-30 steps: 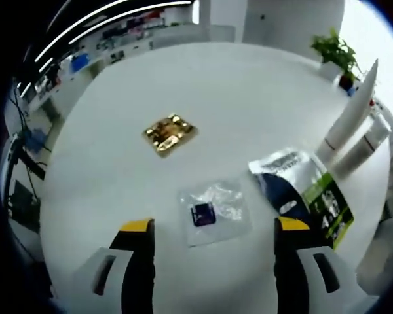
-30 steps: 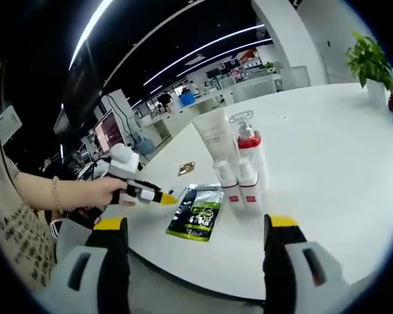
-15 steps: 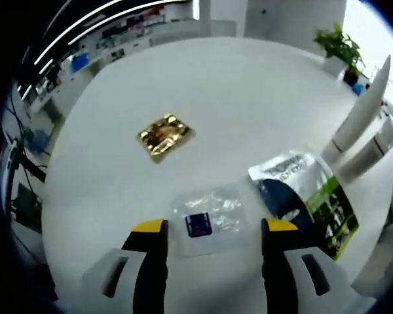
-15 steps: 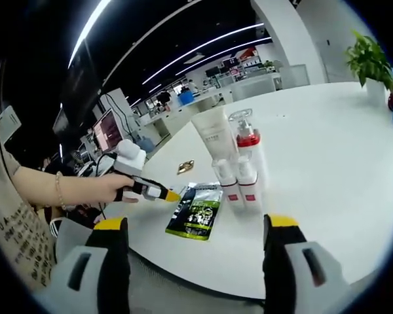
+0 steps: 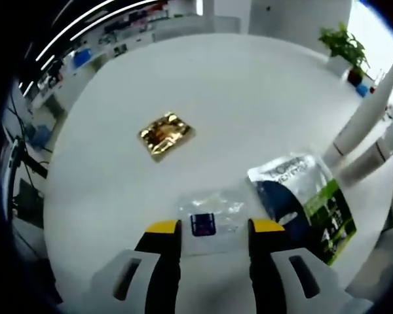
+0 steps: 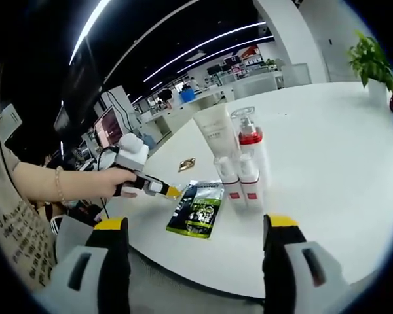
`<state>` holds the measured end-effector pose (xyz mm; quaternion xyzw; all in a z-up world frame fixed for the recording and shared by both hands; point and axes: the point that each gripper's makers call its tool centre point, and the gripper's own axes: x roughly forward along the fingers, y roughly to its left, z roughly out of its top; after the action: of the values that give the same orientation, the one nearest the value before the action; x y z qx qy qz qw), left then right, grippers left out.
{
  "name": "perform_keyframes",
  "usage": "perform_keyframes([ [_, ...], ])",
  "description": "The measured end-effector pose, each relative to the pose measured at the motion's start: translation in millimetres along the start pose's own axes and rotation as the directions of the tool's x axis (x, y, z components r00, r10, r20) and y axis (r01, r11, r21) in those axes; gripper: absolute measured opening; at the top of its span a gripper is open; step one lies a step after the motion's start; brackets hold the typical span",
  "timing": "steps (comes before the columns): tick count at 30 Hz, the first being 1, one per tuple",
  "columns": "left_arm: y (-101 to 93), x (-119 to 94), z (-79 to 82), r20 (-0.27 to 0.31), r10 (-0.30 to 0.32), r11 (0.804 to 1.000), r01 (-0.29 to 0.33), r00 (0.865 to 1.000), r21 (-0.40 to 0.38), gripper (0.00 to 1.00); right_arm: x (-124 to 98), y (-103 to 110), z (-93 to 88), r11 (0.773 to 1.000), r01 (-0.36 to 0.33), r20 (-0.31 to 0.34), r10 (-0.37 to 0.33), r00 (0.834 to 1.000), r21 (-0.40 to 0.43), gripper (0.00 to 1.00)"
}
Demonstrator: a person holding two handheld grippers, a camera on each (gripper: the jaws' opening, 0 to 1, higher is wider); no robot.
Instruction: Arrange the skincare products in the storage area until every visible bottle or jar stands upright without overlapping.
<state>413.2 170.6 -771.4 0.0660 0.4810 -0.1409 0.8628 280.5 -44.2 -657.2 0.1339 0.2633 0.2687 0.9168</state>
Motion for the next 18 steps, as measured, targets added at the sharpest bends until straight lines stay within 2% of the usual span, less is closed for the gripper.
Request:
perform_keyframes([
  [5,-2.5,-9,-0.4,0.012,-0.014,0.998,0.015,1.0,-0.065,0.37,0,0,-0.4,1.0,-0.002,-0.002,0.002,1.0,-0.003,0.84],
  [18,-1.5,-23,-13.2,0.018,-0.008,0.988,0.011,1.0,-0.155,0.37,1,2,-1.0,1.0,-0.012,-0.005,0.012,1.0,-0.013,0.84],
])
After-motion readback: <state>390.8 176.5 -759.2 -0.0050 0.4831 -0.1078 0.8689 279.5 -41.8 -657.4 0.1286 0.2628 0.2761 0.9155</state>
